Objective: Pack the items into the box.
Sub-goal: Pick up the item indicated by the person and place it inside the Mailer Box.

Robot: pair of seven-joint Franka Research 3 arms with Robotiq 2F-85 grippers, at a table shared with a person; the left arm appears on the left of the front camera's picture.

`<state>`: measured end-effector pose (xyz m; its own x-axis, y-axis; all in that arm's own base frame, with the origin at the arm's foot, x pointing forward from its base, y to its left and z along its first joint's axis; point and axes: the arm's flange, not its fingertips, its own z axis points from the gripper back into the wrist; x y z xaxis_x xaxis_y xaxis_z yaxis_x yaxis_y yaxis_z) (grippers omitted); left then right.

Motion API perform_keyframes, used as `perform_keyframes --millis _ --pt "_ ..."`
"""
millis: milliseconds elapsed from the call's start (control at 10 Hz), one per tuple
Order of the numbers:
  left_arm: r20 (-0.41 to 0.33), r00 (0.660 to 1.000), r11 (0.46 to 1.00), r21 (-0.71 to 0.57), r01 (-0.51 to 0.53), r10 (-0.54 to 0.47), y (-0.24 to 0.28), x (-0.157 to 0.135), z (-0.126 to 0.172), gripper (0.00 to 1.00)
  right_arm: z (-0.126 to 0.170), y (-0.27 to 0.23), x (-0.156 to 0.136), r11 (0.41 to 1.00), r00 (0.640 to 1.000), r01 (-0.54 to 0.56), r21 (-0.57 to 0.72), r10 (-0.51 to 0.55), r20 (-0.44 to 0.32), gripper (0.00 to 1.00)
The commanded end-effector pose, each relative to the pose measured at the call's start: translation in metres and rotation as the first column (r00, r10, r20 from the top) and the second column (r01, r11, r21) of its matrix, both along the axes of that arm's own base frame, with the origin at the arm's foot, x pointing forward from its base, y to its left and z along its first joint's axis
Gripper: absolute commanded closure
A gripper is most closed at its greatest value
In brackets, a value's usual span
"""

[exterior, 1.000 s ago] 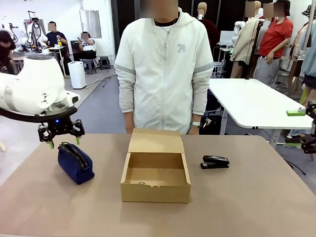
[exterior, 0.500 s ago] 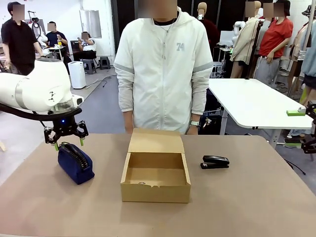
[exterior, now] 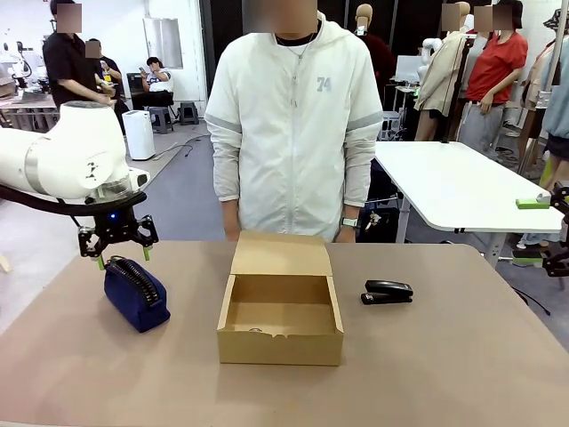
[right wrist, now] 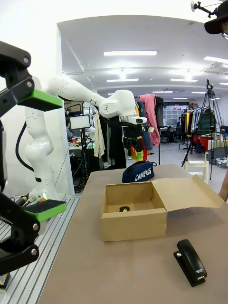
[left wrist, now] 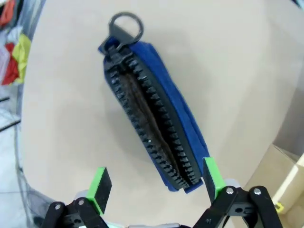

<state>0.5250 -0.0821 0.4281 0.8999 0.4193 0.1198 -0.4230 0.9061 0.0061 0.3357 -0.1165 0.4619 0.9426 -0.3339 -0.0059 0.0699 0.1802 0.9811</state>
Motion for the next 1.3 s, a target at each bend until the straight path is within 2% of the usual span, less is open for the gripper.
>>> perform_keyframes --millis 0,100,200,300,400,500,600,700,800,900,1000,1200 --pt "-0.064 0.989 0.989 -0.041 -0.140 0.137 0.001 0.006 -0.002 0.00 0.004 -0.002 0.000 1.000 1.000 -0.011 0.000 0.011 -0.002 0.00" --pt "-0.091 0.967 0.969 -0.048 -0.243 0.238 0.004 0.008 -0.004 0.00 0.004 -0.002 0.000 1.000 1.000 -0.011 0.000 0.011 -0.002 0.00" --pt "-0.086 0.874 0.876 -0.032 -0.482 0.478 0.005 0.011 -0.007 0.00 0.004 -0.002 0.000 1.000 1.000 -0.011 0.000 0.011 -0.002 0.00" --pt "-0.112 0.849 0.848 -0.077 -0.525 0.516 0.001 0.009 -0.010 0.00 0.004 -0.002 0.000 1.000 1.000 -0.011 0.000 0.011 -0.002 0.00" --pt "-0.106 0.835 0.827 -0.120 -0.550 0.540 -0.003 0.012 -0.014 0.00 0.004 -0.002 0.000 1.000 1.000 -0.011 0.000 0.011 -0.002 0.00" --pt "-0.109 0.832 0.824 -0.123 -0.554 0.543 -0.002 0.016 -0.017 0.00 0.004 -0.002 0.000 1.000 1.000 -0.011 0.000 0.011 -0.002 0.00" --pt "-0.086 0.844 0.836 -0.116 -0.536 0.529 -0.002 0.022 -0.022 0.00 0.004 -0.002 0.000 1.000 1.000 -0.011 0.000 0.011 -0.002 0.00" --pt "0.005 0.881 0.875 -0.122 -0.469 0.473 -0.003 0.028 -0.030 0.00 0.004 -0.002 0.000 1.000 1.000 -0.011 0.000 0.011 -0.002 0.00" --pt "0.024 0.890 0.885 -0.117 -0.450 0.455 -0.003 0.032 -0.038 0.00 0.004 -0.002 0.000 1.000 1.000 -0.011 0.000 0.011 -0.002 0.00" --pt "0.022 0.895 0.890 -0.123 -0.440 0.446 0.000 0.034 -0.047 0.00 0.004 -0.002 0.000 1.000 1.000 -0.011 0.000 0.011 -0.002 0.00" --pt "-0.008 0.905 0.897 -0.132 -0.423 0.425 0.002 0.036 -0.060 0.00 0.004 -0.002 0.000 1.000 1.000 -0.011 0.000 0.011 -0.002 0.00" --pt "-0.073 0.900 0.895 -0.100 -0.435 0.429 0.007 0.039 -0.082 0.00 0.004 -0.002 0.000 1.000 1.000 -0.011 0.000 0.011 -0.002 0.00"
